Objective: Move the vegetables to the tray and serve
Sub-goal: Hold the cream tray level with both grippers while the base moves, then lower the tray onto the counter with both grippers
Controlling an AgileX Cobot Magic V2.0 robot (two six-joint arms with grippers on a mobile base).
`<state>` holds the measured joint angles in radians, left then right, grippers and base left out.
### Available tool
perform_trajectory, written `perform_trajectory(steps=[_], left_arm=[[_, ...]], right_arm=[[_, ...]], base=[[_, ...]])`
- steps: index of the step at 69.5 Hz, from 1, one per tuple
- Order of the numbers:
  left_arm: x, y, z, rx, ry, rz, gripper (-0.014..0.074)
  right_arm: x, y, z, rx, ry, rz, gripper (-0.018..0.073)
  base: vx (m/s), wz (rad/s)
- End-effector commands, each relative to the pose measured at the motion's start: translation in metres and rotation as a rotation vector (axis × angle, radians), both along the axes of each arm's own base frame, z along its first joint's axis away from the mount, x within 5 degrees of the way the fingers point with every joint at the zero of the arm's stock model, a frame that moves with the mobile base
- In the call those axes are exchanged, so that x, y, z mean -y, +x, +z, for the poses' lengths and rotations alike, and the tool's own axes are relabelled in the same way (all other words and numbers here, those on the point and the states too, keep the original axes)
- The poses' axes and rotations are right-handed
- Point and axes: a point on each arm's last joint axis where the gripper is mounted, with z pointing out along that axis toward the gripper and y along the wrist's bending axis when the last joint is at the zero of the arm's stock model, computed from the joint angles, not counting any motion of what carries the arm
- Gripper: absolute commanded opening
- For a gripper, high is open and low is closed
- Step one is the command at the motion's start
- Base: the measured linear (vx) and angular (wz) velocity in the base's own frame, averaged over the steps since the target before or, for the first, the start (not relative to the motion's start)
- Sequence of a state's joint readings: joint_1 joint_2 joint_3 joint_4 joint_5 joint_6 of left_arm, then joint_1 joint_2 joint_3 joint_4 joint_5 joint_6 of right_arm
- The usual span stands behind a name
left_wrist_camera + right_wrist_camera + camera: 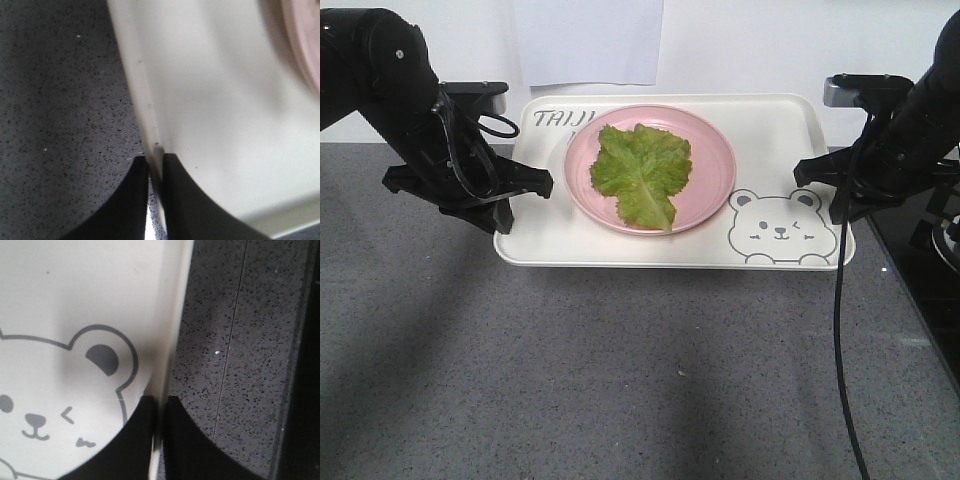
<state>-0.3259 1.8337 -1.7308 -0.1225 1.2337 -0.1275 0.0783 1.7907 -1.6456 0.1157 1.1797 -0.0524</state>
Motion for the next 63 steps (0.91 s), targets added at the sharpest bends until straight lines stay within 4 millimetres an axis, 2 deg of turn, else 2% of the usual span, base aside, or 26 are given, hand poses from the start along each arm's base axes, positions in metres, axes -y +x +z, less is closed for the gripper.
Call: perform_trajectory(steps=[1, 42, 63], left_arm=[[0.011, -0.011, 0.038, 0.123, -0.128, -0.033, -0.0006], [0.01, -0.011, 0.037, 0.12, -0.12, -0.035, -0.0006], [0.001, -0.012, 0.034, 0.111, -0.003, -0.07, -0.0006]], right_arm=[[-0.009, -0.006, 0.033, 0.142, 0.075, 0.029, -0.0007], [-0.015, -0.006, 0.035, 0.155, 0.119, 0.069, -0.0007], [-0.027, -0.003, 0.031, 0.147, 0.221, 0.126, -0.0004]], base=[[0.0, 0.0], [0.0, 0.0], [0.0, 0.0]])
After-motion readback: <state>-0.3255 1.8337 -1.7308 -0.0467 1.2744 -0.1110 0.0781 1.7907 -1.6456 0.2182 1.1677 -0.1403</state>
